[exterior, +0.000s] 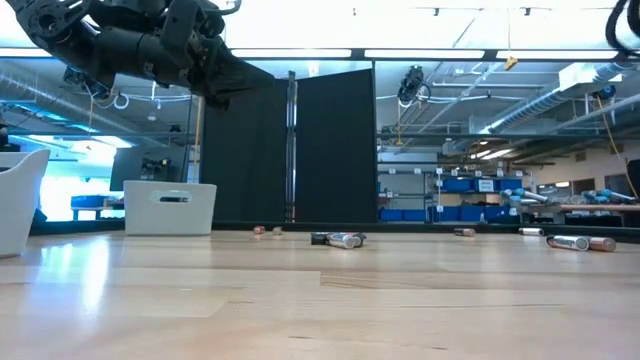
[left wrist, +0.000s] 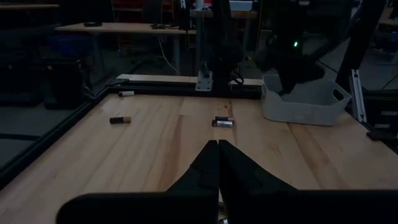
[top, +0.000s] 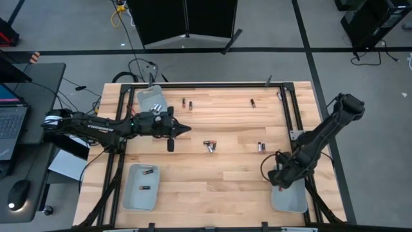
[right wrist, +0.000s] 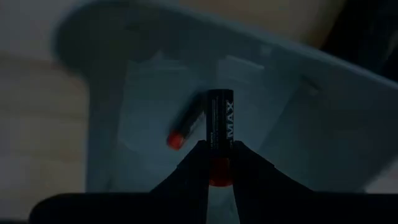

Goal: Sort batteries
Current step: Put the black-red battery into the bottom right gray bin, then put the black-brown battery into the bottom left gray bin

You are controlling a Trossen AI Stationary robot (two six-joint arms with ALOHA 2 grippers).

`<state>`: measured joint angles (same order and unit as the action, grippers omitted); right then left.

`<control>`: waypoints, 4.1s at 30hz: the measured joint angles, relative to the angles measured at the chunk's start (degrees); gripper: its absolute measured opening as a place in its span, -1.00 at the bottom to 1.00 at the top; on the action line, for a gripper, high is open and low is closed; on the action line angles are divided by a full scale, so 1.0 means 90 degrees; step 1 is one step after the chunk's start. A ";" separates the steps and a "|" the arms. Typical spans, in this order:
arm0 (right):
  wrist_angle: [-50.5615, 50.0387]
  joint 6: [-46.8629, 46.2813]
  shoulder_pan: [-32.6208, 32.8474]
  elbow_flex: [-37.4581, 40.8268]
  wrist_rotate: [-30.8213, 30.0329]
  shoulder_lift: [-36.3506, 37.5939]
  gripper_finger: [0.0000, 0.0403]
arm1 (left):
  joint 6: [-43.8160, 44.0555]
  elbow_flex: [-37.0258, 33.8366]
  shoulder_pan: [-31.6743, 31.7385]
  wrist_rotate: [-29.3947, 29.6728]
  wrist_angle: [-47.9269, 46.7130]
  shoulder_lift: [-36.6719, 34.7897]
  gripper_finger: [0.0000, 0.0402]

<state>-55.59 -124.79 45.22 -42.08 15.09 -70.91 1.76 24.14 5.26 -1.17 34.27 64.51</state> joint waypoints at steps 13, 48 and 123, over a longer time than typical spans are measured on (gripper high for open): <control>0.0435 0.0028 -0.0009 0.0804 0.0068 -0.0086 -0.63 | 0.0014 0.0000 0.0000 0.0002 0.0121 0.0000 -0.96; -0.1482 0.9949 -0.6295 -0.1462 -0.2283 -0.0774 -0.95 | -0.0015 0.0000 0.0000 0.0012 0.0080 0.0000 -0.96; -0.2360 1.3108 -1.2684 -0.6447 -0.2470 -0.5550 -0.96 | -0.0194 0.0002 0.0046 0.0249 -0.0268 -0.0002 -0.96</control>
<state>-76.83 -6.81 -68.93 -100.09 -7.14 -120.86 0.01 24.16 5.67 1.08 31.86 64.49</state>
